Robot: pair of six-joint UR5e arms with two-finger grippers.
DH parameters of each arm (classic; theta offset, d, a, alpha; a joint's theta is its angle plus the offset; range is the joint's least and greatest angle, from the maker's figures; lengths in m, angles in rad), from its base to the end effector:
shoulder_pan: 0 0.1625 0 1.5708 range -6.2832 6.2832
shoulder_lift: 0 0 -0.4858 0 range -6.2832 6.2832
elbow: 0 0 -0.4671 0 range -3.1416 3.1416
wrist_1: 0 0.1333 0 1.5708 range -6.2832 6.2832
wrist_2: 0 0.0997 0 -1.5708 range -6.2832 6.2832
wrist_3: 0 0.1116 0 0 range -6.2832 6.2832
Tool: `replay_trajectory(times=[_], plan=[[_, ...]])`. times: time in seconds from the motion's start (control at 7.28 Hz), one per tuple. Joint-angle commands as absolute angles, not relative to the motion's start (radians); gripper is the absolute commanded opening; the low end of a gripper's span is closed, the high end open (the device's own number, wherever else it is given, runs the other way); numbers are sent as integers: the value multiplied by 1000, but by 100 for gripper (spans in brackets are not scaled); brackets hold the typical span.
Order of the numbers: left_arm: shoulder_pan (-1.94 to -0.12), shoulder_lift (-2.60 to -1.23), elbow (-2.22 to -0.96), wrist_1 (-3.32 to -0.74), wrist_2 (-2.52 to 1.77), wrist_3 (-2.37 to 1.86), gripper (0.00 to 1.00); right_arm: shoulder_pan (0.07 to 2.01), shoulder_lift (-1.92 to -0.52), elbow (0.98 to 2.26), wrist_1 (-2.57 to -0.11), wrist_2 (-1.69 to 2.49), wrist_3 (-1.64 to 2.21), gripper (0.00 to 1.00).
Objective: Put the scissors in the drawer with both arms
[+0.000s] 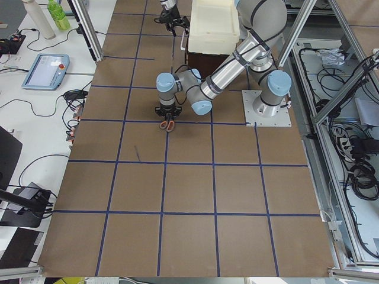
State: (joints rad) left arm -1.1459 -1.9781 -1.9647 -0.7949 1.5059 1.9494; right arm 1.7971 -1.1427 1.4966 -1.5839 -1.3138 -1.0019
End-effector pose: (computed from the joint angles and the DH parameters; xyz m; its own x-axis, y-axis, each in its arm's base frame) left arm 0.1252 -0.6176 0.1592 -0.0471 0.9989 -0.0004 0.9965 0.0470 -0.0696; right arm 0.3141 -0.6437 0.3075 -0.3398 -0.8461 -0.4106 -0.9240 0.3817 -0.0218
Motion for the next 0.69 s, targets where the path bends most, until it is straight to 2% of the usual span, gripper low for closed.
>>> replay_trajectory(times=[0.0, 0.55], plan=[[-1146, -1977, -1963, -793, 1505, 1950, 17, 1798, -1143, 1505, -1600, -1316, -1003, 100], [-1146, -1971, -1947, -793, 1503, 1954, 16, 1798, -1140, 1509, -1609, -1318, -1003, 100]])
